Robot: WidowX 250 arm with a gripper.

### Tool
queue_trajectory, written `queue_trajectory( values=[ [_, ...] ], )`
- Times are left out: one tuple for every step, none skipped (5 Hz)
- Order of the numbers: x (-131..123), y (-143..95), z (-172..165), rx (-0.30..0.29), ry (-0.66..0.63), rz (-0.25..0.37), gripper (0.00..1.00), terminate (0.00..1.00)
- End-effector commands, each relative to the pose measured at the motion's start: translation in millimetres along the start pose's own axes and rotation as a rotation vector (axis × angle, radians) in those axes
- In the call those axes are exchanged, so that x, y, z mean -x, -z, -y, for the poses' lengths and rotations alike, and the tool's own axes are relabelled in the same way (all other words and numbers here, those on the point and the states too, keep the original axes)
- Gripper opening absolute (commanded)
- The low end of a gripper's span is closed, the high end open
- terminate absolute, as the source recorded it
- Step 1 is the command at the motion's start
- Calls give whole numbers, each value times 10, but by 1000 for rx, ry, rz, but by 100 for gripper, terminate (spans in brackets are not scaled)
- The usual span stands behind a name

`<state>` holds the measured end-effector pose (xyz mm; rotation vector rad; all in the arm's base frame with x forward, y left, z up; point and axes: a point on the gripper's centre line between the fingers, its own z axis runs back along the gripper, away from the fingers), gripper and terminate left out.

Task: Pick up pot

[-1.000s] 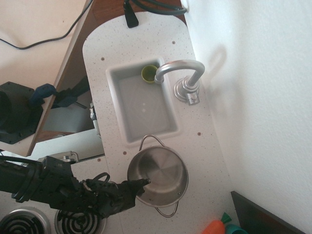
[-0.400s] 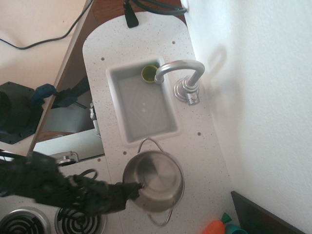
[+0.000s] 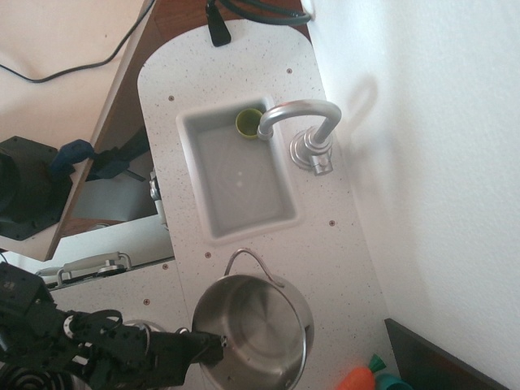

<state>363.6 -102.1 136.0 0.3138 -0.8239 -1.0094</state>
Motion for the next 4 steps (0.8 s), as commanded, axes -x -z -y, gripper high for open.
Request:
queue_trajectory(
  values=[
    [-104,-85,-200,-45,-11,19,0,0],
    [-109,-145,-230,-64,-15,11,0,0],
    [-107,-352,-310,-125,-32,16,0,0],
    [-103,-470,-363,-162,-37,20,0,100]
  ],
)
